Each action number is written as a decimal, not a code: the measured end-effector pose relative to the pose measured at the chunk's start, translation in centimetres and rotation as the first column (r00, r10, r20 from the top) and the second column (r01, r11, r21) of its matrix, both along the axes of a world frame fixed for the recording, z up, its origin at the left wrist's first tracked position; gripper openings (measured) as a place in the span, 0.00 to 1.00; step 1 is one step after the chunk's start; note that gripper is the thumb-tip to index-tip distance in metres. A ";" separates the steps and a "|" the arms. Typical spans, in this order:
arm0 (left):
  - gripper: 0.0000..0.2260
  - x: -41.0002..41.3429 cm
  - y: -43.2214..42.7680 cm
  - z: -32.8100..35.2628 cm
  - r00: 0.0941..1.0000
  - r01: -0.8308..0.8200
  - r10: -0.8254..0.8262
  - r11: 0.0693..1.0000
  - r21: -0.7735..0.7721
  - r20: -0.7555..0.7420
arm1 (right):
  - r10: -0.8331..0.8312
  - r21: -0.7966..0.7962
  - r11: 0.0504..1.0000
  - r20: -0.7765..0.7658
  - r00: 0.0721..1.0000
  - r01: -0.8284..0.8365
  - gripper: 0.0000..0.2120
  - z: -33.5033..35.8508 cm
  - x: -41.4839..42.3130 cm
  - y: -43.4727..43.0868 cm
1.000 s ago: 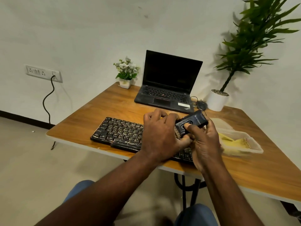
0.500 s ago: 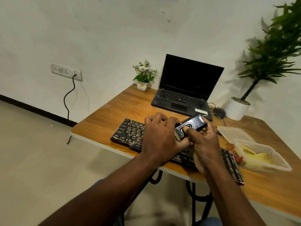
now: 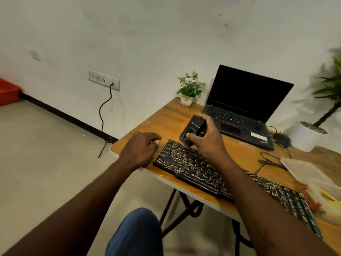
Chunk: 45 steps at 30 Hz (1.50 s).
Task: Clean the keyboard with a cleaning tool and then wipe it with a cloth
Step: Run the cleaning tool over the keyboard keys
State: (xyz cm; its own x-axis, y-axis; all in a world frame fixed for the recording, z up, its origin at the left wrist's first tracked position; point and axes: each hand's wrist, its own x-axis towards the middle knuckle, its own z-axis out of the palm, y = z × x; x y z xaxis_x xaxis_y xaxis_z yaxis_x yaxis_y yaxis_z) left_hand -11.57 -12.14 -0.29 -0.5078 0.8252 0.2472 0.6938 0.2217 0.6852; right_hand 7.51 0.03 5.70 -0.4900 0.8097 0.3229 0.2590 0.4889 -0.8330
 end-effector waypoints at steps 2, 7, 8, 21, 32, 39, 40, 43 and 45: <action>0.10 -0.2 0.1 0.1 0.999 -0.025 0.024 1.000 0.015 0.043 | 0.046 0.030 0.998 0.042 0.998 -0.047 0.34 0.1 -1.7 0.6; 0.06 -0.2 0.4 0.0 0.998 0.019 -0.015 0.998 -0.066 0.068 | 0.150 0.126 0.975 0.246 0.958 -0.185 0.34 0.7 -4.7 1.9; 0.07 -0.4 0.5 -0.1 0.997 0.029 -0.023 0.996 -0.087 0.071 | 0.170 0.127 0.969 0.279 0.945 -0.212 0.34 0.7 -5.1 2.1; 0.08 -0.7 1.4 -0.4 1.000 -0.011 0.013 0.994 -0.111 0.014 | 0.315 0.223 0.836 0.554 0.771 -0.502 0.36 1.4 -7.6 3.0; 0.13 -0.7 1.3 -0.4 1.000 -0.013 0.010 0.995 -0.102 -0.029 | 0.216 0.298 0.785 0.689 0.691 -0.543 0.37 2.6 -8.5 3.8; 0.13 -0.8 1.3 -0.6 1.000 -0.008 0.006 0.994 -0.113 -0.015 | 0.313 0.208 0.792 0.669 0.674 -0.575 0.36 2.5 -8.4 3.8; 0.13 -0.8 1.4 -0.6 1.000 -0.012 0.010 0.993 -0.115 -0.016 | 0.243 0.263 0.796 0.685 0.687 -0.544 0.37 2.6 -8.4 4.0; 0.14 -0.8 1.5 -0.9 1.000 -0.021 0.020 0.993 -0.117 -0.014 | 0.170 0.315 0.821 0.662 0.730 -0.477 0.37 2.9 -8.3 4.8; 0.13 -0.8 1.5 -0.9 1.000 -0.023 0.021 0.993 -0.116 -0.014 | 0.309 0.213 0.823 0.611 0.729 -0.527 0.36 2.5 -8.0 4.4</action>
State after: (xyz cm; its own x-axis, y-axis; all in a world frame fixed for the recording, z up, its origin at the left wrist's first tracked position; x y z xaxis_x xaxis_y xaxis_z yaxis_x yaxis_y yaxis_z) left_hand -12.37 -10.66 -1.23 -0.5237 0.8374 0.1564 0.6961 0.3148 0.6453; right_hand -0.50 4.46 8.20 -0.9251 0.3607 0.1189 0.2951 0.8797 -0.3729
